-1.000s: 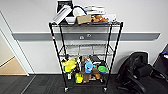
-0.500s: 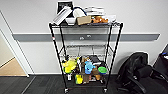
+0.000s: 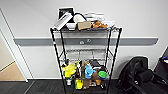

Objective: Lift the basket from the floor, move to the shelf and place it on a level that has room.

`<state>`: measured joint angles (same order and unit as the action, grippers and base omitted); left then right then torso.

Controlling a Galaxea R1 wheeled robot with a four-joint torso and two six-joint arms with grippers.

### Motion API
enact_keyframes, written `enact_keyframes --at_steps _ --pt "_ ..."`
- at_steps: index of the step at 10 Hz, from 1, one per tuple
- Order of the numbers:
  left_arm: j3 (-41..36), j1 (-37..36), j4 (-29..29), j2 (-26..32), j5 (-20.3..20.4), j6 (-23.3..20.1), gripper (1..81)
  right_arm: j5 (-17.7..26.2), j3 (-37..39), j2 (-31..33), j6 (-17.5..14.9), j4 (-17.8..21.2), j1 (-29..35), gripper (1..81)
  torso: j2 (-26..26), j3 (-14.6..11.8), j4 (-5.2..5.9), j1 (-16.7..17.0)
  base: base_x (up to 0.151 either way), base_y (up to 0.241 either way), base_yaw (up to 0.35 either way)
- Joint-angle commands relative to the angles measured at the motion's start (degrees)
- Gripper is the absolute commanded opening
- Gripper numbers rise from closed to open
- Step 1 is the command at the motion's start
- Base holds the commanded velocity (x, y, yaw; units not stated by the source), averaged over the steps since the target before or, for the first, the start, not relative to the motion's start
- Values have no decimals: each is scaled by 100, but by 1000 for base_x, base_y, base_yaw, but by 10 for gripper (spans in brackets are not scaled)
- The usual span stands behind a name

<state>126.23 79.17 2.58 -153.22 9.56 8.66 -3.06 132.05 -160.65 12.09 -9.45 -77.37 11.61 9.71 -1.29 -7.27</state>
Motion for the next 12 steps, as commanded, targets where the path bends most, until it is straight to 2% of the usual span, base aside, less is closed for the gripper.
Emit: enact_keyframes --at_steps 1,2,3,6,8,9,12 --pt "-64 -283 190 116 -420 -22 811 253 -14 74 21 -31 288 811 551 204 0 -356 0 0 0" --pt "-64 -292 198 107 -428 -22 811 253 83 57 21 -13 244 811 750 533 0 -483 0 0 0" --pt "-64 -292 277 64 -437 -22 811 244 188 31 30 -4 235 811 886 569 0 -563 0 0 0" --pt "349 -318 840 -147 -1158 128 811 262 391 -14 39 -4 217 811 1399 1011 0 -887 0 0 0" --pt "473 -247 1095 -174 -1175 136 811 262 461 -23 30 -74 253 811 1793 1292 0 -1141 0 0 0" --pt "455 -239 1113 -235 -1167 136 811 262 469 -40 4 -84 244 811 1992 1030 0 -1268 0 0 0" --pt "262 -274 1096 -279 -1088 128 811 289 504 -93 30 -13 130 811 2444 1200 0 -1558 0 0 0"
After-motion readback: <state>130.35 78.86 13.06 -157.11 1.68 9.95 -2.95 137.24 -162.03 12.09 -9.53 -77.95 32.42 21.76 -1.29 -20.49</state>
